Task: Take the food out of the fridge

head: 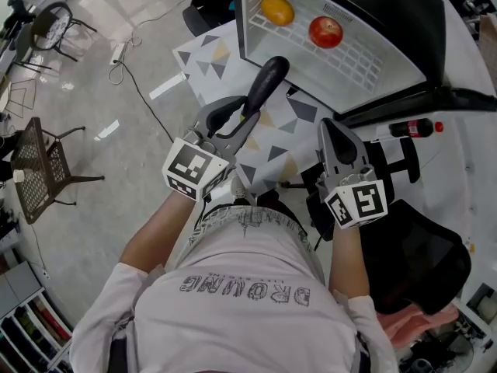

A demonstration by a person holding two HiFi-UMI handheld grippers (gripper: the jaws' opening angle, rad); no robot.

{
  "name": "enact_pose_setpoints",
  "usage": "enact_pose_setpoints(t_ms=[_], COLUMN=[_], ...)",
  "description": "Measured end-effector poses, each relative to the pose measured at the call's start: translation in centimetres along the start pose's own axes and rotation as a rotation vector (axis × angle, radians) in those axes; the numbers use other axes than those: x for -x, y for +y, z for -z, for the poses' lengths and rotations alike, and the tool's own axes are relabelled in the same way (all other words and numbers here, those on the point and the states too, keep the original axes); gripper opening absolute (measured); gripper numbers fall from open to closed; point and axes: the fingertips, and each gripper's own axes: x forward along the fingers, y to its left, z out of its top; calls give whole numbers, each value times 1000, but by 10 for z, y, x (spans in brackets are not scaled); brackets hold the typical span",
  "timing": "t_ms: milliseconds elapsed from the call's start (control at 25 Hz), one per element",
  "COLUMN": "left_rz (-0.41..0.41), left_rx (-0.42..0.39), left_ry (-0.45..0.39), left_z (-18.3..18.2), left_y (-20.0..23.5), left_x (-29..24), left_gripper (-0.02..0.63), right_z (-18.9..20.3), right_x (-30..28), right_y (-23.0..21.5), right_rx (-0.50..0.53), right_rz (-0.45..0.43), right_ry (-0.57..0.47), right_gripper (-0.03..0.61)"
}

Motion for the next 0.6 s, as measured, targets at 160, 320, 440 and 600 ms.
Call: enact_pose_setpoints(t_ms=[160,320,440,600], left_rz=[-3,-3,-2,-1], left_rx=[-1,-6,-7,-12], left_ry=[-2,-2,-3,-3], left_z=[-3,-5,-5,-8], left_y=[1,1,1,0], left_x=[-3,-7,-8,-10], left_gripper=[133,133,133,133], right_z=[0,0,1,2], right_x=[-2,-4,-6,-7], right_y=[-4,-7,-8,-9], right_rx=[-2,-3,-2,-7], right_rz=[-1,-5,-9,-17], right_ry=[3,1,4,11], right_gripper=[-3,-3,-3,-3])
